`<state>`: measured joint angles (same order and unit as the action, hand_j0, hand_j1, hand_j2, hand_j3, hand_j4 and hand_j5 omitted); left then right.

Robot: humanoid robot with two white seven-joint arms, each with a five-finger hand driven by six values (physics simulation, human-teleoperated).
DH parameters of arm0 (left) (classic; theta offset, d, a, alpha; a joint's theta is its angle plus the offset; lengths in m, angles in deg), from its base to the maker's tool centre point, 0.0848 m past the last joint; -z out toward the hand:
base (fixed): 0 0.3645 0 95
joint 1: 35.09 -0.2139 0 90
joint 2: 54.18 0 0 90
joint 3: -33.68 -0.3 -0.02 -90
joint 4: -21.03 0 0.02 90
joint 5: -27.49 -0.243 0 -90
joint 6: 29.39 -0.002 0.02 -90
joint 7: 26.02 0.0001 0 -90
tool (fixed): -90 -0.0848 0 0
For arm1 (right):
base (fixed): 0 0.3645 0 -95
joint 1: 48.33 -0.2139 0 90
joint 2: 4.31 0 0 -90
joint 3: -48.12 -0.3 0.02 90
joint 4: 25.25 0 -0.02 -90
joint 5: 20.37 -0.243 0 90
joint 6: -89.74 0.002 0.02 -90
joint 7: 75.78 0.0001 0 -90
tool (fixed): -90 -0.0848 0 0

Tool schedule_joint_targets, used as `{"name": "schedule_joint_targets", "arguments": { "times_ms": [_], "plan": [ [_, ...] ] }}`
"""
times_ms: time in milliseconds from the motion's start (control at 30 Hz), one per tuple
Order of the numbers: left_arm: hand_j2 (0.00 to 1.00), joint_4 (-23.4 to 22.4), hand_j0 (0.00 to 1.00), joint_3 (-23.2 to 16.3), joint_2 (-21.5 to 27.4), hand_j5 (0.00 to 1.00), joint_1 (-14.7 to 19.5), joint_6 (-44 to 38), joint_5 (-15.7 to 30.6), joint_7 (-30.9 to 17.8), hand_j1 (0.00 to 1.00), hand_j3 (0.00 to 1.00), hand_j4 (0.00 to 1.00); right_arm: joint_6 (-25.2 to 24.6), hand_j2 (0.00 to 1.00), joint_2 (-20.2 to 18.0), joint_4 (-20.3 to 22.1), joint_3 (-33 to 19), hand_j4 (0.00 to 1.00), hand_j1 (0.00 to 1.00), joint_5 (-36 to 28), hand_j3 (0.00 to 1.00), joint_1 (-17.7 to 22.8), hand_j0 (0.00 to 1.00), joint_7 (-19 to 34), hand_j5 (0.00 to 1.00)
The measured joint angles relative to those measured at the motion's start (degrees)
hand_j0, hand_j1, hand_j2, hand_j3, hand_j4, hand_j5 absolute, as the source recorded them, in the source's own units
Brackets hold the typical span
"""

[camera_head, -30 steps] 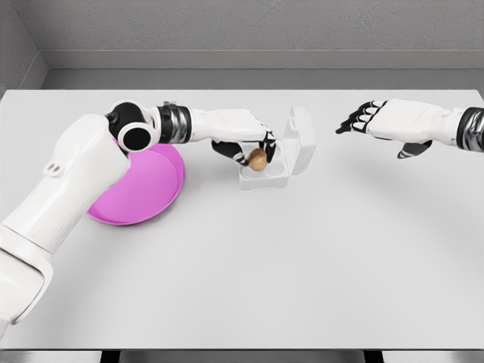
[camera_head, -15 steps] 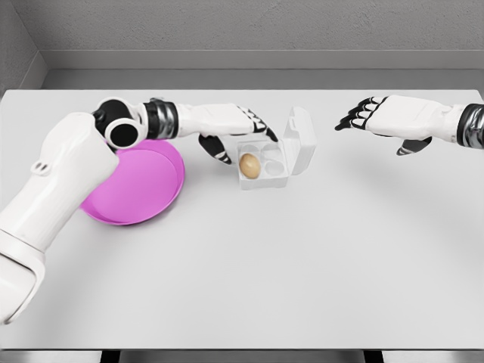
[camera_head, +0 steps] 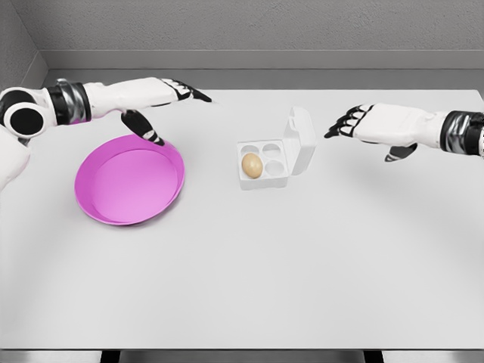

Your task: Pack egg into the box and close the box lid

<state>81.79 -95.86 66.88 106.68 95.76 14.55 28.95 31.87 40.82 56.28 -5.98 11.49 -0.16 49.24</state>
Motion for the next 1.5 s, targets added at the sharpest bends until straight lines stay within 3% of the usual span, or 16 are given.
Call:
{"name": "schedule_joint_targets", "arguments": {
  "times_ms": [333,633,967,1200,1300,1367,1500],
  "plan": [
    [1.00,0.6,1.00,1.6,3.6,1.00,-0.2,0.0,1.7,0.0,1.00,1.00,1.00,0.0,1.00,2.4,0.0,1.7,1.00,1.00,0.7,1.00,0.0,1.00,0.0,1.00],
    [1.00,0.7,1.00,1.7,4.0,1.00,-0.2,0.0,2.0,0.0,1.00,1.00,1.00,0.1,1.00,2.7,5.2,1.7,1.00,1.00,0.7,1.00,-0.2,1.00,0.0,1.00],
    [1.00,0.7,1.00,1.7,4.1,1.00,-0.2,0.0,2.0,0.0,1.00,1.00,1.00,0.0,1.00,7.7,7.3,2.7,1.00,1.00,0.8,1.00,-0.6,1.00,0.0,1.00],
    [1.00,-1.2,1.00,1.7,3.8,1.00,-0.3,0.0,2.2,0.0,1.00,1.00,1.00,-1.0,1.00,10.5,5.4,4.3,1.00,1.00,1.2,1.00,-3.0,1.00,0.0,1.00],
    [1.00,-1.6,1.00,1.7,3.8,1.00,-0.3,0.0,2.2,0.0,1.00,1.00,1.00,-1.1,1.00,10.3,4.0,-1.9,1.00,1.00,0.5,1.00,-1.8,1.00,0.0,1.00],
    [1.00,-1.8,1.00,1.7,3.8,1.00,-0.3,0.0,2.2,0.0,1.00,1.00,1.00,-1.1,1.00,9.8,-0.4,-6.5,1.00,1.00,-3.2,1.00,-1.1,1.00,0.0,1.00],
    [1.00,-1.9,1.00,1.8,3.9,1.00,-0.3,0.0,2.2,0.0,1.00,1.00,1.00,-1.1,1.00,9.3,-5.6,-10.1,1.00,1.00,-7.0,1.00,-1.1,1.00,0.0,1.00]
  ]
}}
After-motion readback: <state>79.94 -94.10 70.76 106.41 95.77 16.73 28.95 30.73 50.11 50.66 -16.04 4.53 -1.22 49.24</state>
